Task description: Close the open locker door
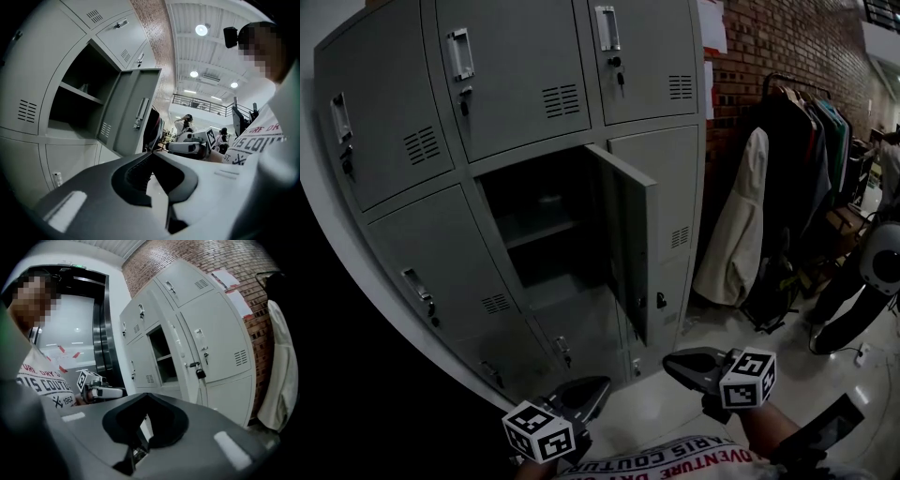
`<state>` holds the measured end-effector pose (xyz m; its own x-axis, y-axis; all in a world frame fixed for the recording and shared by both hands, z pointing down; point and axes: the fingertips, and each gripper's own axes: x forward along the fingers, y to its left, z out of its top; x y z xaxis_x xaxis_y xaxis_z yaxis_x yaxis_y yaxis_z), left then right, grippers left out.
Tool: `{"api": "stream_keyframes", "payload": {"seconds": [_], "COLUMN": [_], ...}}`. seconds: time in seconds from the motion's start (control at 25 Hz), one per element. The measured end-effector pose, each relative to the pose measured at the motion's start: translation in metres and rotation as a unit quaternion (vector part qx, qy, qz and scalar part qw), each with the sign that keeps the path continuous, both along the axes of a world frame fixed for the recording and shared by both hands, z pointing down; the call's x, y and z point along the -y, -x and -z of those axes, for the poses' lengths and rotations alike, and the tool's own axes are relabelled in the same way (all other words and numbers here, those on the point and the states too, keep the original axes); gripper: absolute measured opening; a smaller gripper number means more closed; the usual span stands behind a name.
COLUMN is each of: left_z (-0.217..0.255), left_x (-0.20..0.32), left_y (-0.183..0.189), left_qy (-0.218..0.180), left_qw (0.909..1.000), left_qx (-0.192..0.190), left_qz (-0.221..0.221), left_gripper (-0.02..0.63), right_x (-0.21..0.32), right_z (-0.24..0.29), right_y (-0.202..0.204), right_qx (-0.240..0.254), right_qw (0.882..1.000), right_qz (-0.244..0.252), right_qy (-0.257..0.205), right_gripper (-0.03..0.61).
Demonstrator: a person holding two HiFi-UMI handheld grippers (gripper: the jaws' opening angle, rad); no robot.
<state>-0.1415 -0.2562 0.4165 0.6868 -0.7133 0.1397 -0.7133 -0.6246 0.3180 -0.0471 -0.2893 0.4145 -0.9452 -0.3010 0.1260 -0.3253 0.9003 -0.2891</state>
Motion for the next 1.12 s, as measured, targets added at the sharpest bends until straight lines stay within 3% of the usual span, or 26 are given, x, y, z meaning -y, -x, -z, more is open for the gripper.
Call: {"api": "stream_keyframes", "payload": {"seconds": [0.44,0.64,0.8,1.12], "left_z": [0.003,-0.004,-0.003,-0.002], "left_x": [0.026,0.039,0.048,0.057], "left_y": [0.032,0.046,0.052,0.065], "left_qy": [-0.001,0.006,0.005,-0.001], "left_qw": [0.9999,0.9998,0.9997,0.9993], "left_qx": [0.001,0.000,0.000,-0.007], "left_qz": [-0.013,-0.017,-0.023,-0.036], "left_gripper": [0.005,0.005,0.005,0.005], "right_x": [0.105,0.125,0.126,0.113], "right_z": [0.088,0.104,0.103,0.097], "right_y": [-0.011,0.009,0.023,0.062], "right_qx": [-0.005,0.021,0.015,0.019], "right_qw": [0.986,0.985,0.984,0.987], "right_qz": [-0.097,-0.107,-0.106,-0.076], "right_qy": [-0.133,-0.137,-0.143,-0.141], "right_gripper": [-0.008,-0.008,-0.012,-0.012]}}
